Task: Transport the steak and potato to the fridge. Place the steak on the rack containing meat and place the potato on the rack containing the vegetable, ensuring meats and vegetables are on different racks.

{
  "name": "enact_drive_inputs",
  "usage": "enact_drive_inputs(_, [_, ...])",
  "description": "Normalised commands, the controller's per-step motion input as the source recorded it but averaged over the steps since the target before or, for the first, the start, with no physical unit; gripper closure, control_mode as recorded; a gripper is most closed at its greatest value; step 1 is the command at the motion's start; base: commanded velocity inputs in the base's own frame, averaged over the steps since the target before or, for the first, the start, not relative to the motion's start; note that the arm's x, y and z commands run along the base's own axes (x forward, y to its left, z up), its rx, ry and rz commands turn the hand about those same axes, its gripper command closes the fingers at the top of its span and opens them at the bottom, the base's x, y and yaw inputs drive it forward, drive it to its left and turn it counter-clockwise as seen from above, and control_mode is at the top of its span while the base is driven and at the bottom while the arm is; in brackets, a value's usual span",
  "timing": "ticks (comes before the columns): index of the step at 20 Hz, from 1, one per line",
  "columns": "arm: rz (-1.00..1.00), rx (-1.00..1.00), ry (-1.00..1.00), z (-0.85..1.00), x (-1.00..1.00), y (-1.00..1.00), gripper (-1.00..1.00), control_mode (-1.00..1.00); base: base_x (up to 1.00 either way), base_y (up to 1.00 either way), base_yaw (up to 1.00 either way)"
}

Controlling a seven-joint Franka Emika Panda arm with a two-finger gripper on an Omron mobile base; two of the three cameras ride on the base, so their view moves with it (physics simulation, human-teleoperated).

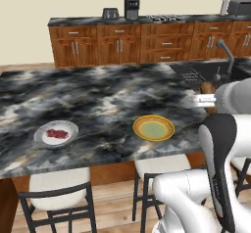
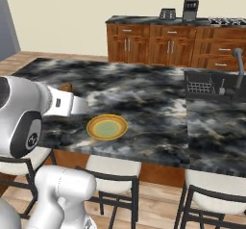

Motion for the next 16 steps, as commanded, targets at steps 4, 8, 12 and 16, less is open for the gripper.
enact_drive_inputs(4, [0.00, 0.11, 0.01, 0.67, -0.95, 0.01, 1.00, -1.00, 0.00, 0.00, 0.00])
enact_drive_inputs(8, [0.00, 0.00, 0.00, 0.00, 0.00, 0.00, 1.00, 1.00, -0.53, -0.08, -0.13])
enact_drive_inputs(12, [0.00, 0.00, 0.00, 0.00, 0.00, 0.00, 1.00, 1.00, 0.00, -0.12, -0.76])
enact_drive_inputs(16, [0.00, 0.00, 0.00, 0.00, 0.00, 0.00, 1.00, 1.00, 0.00, 0.00, -1.00])
